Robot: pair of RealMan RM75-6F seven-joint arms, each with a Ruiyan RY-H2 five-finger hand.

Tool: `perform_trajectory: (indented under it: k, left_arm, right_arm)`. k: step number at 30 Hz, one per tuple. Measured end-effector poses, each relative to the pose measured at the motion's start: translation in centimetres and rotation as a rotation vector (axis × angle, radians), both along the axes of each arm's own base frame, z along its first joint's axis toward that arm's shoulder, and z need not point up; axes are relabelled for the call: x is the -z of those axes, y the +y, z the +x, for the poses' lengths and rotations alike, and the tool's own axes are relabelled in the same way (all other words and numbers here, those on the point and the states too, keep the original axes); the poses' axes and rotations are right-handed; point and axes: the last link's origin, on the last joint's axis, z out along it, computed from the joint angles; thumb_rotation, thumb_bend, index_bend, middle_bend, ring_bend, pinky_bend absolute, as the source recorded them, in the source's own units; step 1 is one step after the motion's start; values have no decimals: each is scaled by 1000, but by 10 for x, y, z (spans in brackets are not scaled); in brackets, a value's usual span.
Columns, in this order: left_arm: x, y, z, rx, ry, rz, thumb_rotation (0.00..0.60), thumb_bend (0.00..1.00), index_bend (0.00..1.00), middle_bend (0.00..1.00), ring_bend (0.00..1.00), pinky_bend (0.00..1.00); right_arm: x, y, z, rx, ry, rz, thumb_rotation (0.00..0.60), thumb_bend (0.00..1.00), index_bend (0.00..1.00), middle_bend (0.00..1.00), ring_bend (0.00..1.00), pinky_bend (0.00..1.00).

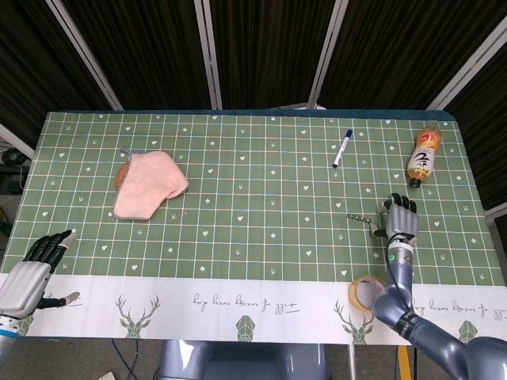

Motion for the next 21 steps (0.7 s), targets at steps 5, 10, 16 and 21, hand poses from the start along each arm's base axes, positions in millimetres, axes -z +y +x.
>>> perform_trajectory:
  k: [5,10,16,21]
  left_arm:
    - [0,0,0,-2,-2,-2,600,82,0,0,0,0]
    - [0,0,0,-3,-3,-2,600,83,0,0,0,0]
    - [0,0,0,-4,-4,-2,600,80,0,0,0,0]
    - [0,0,0,-5,-5,-2,600,80,0,0,0,0]
  right_arm:
    - [2,1,1,-8,-2,-2,600,229,464,128,0,0]
    - [2,1,1,-6,-2,-4,600,231,473,135,0,0]
    - [4,0,2,-10,-4,-6,600,235,476,137,0,0]
    - [6,0,1,-9,3,1,600,248,484,142,0,0]
